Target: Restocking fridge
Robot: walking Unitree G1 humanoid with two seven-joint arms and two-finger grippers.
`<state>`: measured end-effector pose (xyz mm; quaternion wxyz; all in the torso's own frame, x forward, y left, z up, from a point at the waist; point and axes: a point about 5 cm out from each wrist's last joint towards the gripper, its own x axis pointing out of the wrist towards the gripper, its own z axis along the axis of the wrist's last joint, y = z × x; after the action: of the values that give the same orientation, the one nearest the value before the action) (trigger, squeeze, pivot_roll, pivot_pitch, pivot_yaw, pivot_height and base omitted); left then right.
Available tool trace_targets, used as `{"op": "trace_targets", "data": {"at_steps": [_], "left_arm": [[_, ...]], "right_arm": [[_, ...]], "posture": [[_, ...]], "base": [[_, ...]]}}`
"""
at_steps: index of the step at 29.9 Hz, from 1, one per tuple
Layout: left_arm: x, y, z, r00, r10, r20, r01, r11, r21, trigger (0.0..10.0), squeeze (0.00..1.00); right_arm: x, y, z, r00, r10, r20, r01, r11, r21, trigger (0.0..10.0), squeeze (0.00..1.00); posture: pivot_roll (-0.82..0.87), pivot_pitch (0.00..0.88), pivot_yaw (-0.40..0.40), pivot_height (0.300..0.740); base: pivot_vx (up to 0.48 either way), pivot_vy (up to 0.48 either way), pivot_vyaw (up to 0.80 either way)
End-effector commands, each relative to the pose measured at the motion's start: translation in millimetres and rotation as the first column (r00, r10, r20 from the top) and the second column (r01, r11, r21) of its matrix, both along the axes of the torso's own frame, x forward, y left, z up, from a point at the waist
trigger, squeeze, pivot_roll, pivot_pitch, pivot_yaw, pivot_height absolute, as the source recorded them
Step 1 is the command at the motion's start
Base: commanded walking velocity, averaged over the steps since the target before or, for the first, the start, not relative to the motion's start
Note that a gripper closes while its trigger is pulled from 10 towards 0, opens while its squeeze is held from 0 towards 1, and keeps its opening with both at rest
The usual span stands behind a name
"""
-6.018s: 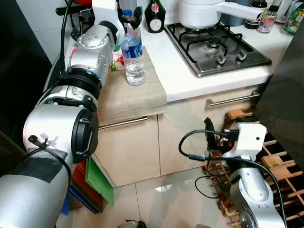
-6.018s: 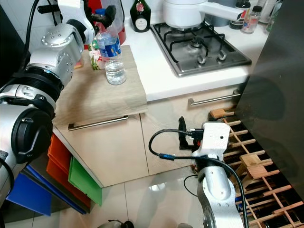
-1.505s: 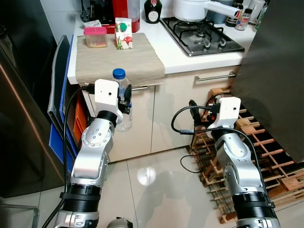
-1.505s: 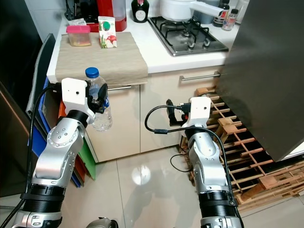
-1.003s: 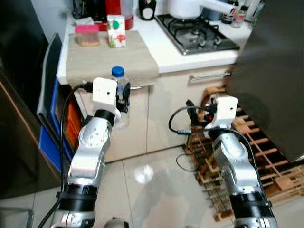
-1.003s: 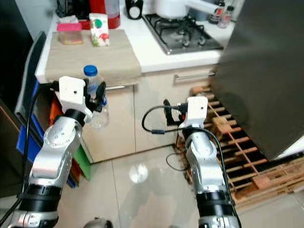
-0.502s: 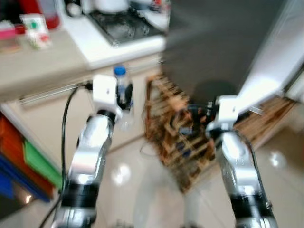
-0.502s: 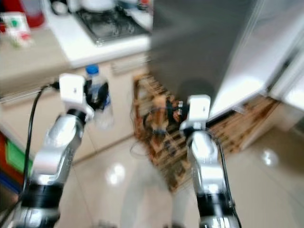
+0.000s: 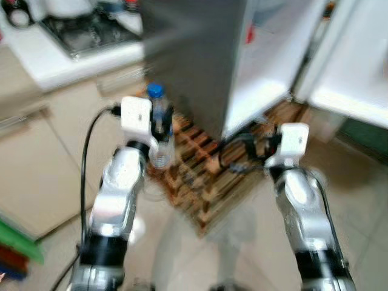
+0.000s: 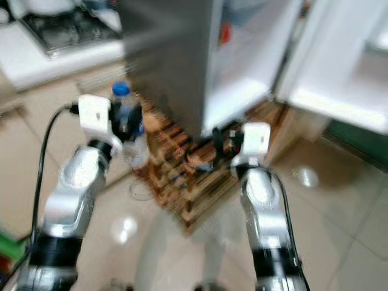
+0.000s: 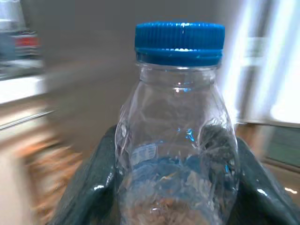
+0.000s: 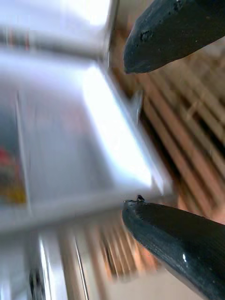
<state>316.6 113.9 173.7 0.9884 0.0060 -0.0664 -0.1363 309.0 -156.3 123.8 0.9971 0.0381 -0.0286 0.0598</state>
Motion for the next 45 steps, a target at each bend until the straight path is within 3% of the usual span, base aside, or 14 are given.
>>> {"op": "trace_targets", "data": {"at_steps": [1, 13, 15, 20, 45], "left_arm": [[0.5, -0.1, 9.7, 0.999, -0.013, 0.040, 0.013, 1.000, 0.000, 10.0, 0.00], [3.3, -1.2, 9.5, 0.999, -0.007, 0.045, 0.007, 1.000, 0.010, 10.0, 0.00], [5.6, 1.9, 7.9, 0.999, 0.020, 0.031, -0.020, 1.000, -0.003, 10.0, 0.00], [4.5, 0.5, 8.8, 0.999, -0.026, 0.035, 0.027, 0.999, -0.032, 10.0, 0.00], [6.4, 1.3, 6.7, 0.999, -0.028, 0.024, 0.029, 0.999, -0.029, 10.0, 0.00]], "right_arm": [[0.6, 0.8, 4.3, 1.000, -0.003, 0.016, 0.003, 1.000, 0.015, 10.0, 0.00], [1.6, -5.2, 5.9, 0.999, -0.035, 0.028, 0.035, 0.999, -0.003, 10.0, 0.00], [1.5, -6.5, 5.9, 0.999, -0.042, 0.028, 0.043, 0.999, -0.005, 10.0, 0.00], [0.8, -9.9, 6.2, 0.997, -0.064, 0.033, 0.064, 0.998, -0.011, 10.0, 0.00], [-1.4, -13.3, 3.1, 0.996, -0.091, 0.024, 0.092, 0.996, -0.012, 10.0, 0.00]], "posture": [[0.00, 0.000, 0.014, 0.740], [0.00, 0.000, 0.016, 0.740], [0.00, 0.000, 0.016, 0.740], [-0.01, 0.000, 0.020, 0.740], [-0.01, 0.000, 0.024, 0.740]], "base": [[0.000, -0.480, -0.62], [0.000, -0.477, -0.22], [0.000, -0.131, 0.00], [0.052, 0.000, 0.00], [0.462, 0.000, 0.00]]}}
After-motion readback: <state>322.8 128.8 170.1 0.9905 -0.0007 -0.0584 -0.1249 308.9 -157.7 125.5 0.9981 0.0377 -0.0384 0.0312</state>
